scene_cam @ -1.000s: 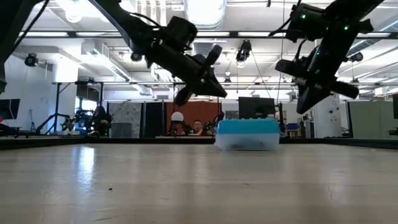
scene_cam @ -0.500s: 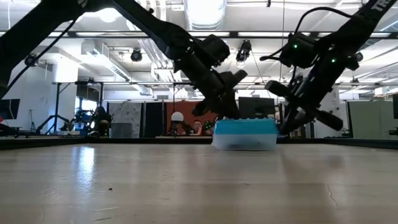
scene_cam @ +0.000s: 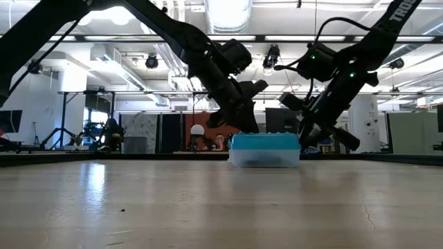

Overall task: Pick & place school supplies into a supply box
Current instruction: Move the blue supply box to the center of the table

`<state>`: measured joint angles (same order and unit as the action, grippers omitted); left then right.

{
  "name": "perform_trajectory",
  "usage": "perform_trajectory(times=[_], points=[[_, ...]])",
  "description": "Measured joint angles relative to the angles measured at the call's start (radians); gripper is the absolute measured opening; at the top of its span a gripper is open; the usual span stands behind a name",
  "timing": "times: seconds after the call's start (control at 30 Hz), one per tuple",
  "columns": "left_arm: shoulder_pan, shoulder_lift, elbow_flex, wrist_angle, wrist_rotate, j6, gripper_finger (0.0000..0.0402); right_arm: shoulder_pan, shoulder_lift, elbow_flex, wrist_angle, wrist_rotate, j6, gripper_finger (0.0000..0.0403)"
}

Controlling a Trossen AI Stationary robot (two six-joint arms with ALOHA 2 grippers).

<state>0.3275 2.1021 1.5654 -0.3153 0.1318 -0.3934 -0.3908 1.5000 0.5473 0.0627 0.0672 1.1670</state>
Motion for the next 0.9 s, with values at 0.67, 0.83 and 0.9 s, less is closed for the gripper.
perform_trajectory(times=[0.67, 0.83, 0.9], points=[[-0.069, -0.248, -0.299, -0.023, -0.022, -0.105, 0.0000, 0.009, -0.363, -0.002, -0.357, 0.159, -0.086, 0.0013], [-0.097, -0.357, -0.332, 0.019, -0.013, -0.110, 0.0000, 0.053, -0.449, -0.002, -0.337, 0.210, -0.189, 0.0013], [-0.091, -0.419, -0.321, 0.029, -0.016, -0.086, 0.0000, 0.081, -0.504, -0.001, -0.292, 0.218, -0.315, 0.0013]])
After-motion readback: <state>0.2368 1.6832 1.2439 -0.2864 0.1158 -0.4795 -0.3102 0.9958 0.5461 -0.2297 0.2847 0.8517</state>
